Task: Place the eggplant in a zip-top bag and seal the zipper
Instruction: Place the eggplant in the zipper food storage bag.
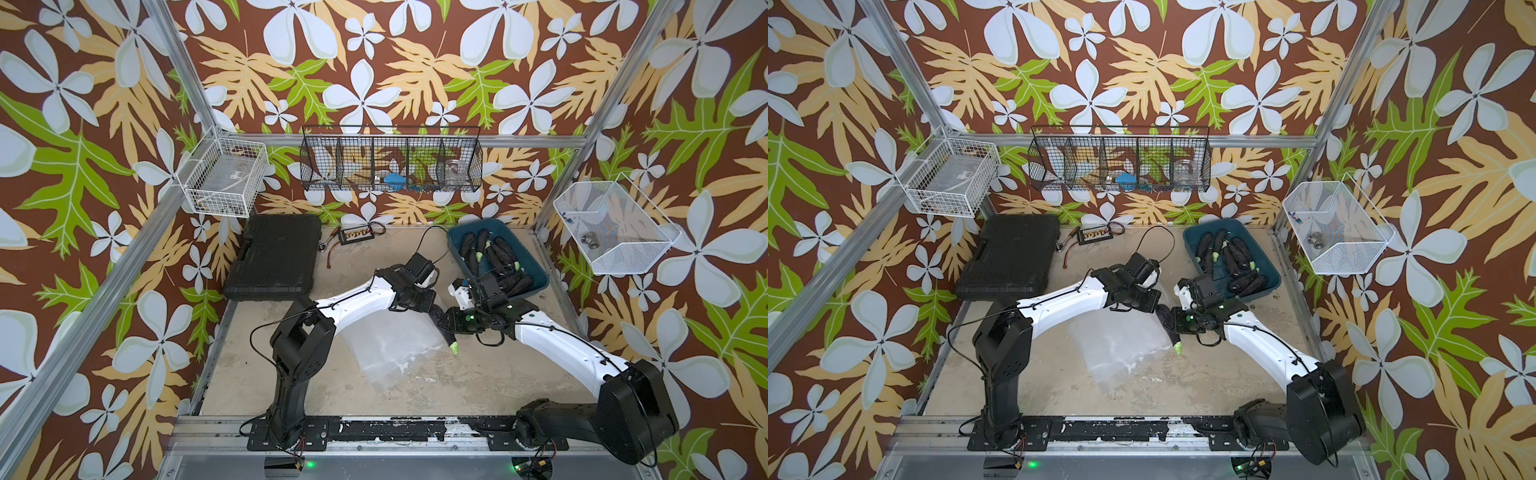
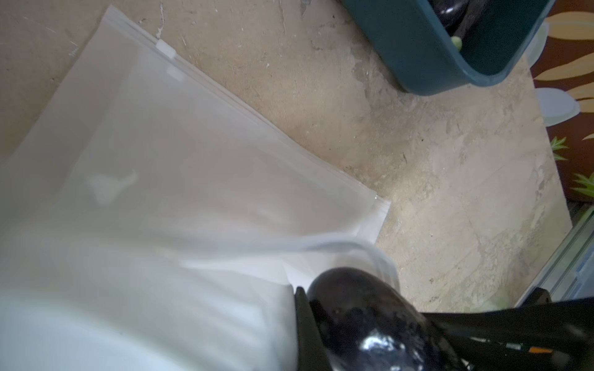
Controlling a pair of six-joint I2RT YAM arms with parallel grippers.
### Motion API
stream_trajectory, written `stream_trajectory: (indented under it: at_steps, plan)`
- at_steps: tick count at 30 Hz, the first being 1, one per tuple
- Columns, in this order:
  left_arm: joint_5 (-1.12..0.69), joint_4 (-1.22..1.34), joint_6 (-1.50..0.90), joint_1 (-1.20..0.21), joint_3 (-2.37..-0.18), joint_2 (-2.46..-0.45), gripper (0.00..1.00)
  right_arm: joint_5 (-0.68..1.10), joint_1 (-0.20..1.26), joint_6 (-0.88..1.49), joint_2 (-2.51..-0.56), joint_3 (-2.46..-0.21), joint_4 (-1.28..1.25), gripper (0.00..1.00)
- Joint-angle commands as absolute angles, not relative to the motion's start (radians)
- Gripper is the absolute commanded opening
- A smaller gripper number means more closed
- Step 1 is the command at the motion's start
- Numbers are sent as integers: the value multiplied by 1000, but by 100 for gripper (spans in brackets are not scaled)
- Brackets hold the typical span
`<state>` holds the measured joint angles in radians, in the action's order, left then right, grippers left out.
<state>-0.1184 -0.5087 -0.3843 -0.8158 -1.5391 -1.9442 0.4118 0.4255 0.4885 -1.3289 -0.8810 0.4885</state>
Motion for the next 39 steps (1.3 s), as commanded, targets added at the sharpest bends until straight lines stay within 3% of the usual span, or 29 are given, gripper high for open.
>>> stream_trajectory:
  at_steps: [1, 9, 21, 32, 39]
  plan:
    - [-137, -512, -371, -832, -1531, -1929, 1, 387, 427, 459, -1359, -934, 525, 23]
    - [-291, -499, -368, -833, -1559, -1898, 0, 432, 431, 448, -1443, -1007, 507, 31]
    - [-337, -456, -441, -791, -1504, -1871, 1, 404, 417, 422, -1393, -1091, 490, 54]
    - [-314, -462, -444, -758, -1519, -1899, 1, 409, 405, 330, -1254, -995, 625, 47]
    - [-301, -465, -445, -758, -1534, -1922, 1, 378, 417, 345, -1159, -951, 699, 51]
